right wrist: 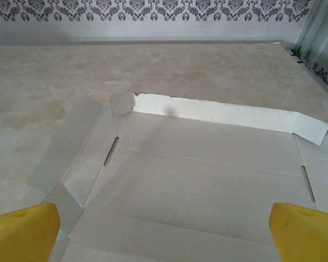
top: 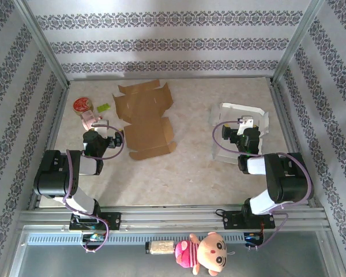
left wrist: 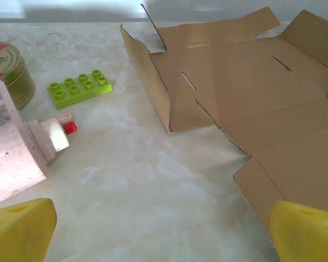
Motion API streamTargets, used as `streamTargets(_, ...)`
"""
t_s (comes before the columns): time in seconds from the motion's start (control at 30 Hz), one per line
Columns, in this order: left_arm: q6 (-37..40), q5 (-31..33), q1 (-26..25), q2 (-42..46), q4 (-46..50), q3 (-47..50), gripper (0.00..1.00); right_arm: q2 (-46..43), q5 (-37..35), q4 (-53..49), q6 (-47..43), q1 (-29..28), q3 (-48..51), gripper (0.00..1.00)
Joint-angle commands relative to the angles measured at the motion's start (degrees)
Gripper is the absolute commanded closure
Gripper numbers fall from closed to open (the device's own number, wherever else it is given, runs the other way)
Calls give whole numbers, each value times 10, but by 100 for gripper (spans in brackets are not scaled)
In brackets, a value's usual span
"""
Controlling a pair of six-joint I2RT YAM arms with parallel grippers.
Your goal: Fold the paper box
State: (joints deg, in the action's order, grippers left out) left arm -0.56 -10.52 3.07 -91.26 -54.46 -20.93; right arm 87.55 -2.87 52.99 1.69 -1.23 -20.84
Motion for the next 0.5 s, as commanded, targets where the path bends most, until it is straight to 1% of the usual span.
streamTargets(0.0, 4, -4, -1, -1, -6, -9, 1, 1, 14, 15, 2, 4, -7, 2)
streamTargets(0.1, 3, -2, -1, -1, -7, -8, 1, 1, 14, 15, 2, 5, -7, 2)
streamTargets(0.23, -4, 17, -1, -1, -14, -4, 1, 1, 15, 16, 2, 5, -6, 2)
streamTargets(0.33, -4, 18, -1, -1, -34, 6, 1, 1, 14, 15, 2, 5, -6, 2)
streamTargets(0.47, -3, 24, -2, 4, -71, 28, 1, -4, 42, 17, -8, 4, -4, 2)
